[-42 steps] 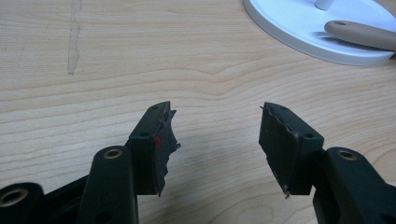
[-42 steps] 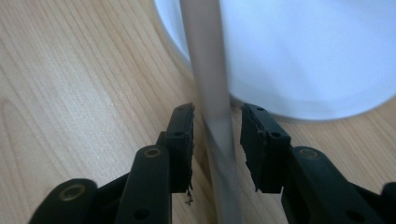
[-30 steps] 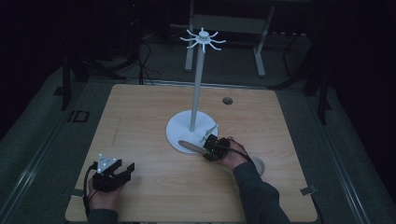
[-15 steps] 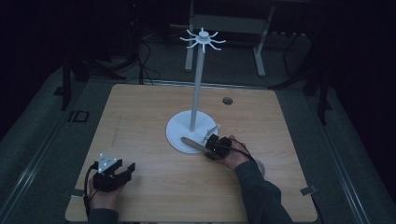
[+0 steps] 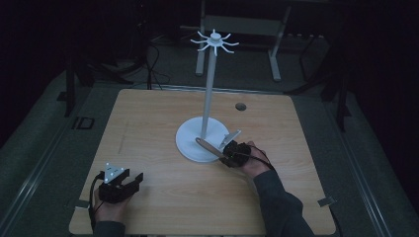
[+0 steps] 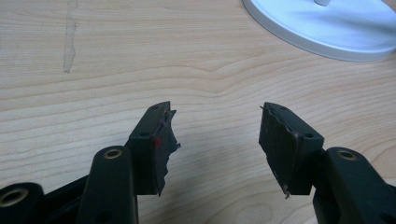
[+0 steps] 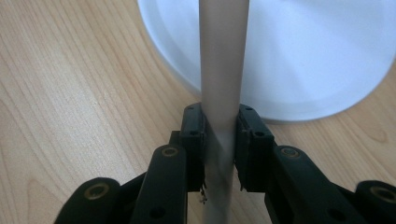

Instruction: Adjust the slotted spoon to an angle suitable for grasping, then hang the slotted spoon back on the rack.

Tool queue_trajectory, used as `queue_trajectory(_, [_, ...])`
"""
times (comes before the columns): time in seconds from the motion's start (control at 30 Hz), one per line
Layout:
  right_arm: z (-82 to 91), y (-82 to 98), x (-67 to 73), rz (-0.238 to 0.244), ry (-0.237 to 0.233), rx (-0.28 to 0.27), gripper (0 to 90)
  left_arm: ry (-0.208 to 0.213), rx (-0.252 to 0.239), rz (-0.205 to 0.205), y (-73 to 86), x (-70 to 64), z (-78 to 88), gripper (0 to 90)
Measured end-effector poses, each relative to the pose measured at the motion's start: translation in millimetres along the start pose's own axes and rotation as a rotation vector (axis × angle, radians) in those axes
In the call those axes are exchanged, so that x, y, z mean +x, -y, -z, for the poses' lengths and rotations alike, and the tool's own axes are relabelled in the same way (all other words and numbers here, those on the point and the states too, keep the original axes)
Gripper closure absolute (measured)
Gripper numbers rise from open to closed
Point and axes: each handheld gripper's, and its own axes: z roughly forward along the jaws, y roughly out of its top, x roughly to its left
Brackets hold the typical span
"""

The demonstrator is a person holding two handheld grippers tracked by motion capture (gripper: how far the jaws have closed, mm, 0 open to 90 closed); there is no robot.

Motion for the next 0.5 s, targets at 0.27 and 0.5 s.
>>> queue_trajectory(0.27, [9.7,5.0,-4.3,-0.029,0.012,-0.046,74.9,0.000,0.000,-0.002,-0.2,-0.9,-0.5,44.5])
queue_trajectory(0.5, [20.8,10.6,-12.0,-0.079,0.025,-0.107,74.9,0.000,0.000,-0.001,-0.3,-0.5,-0.8,44.5])
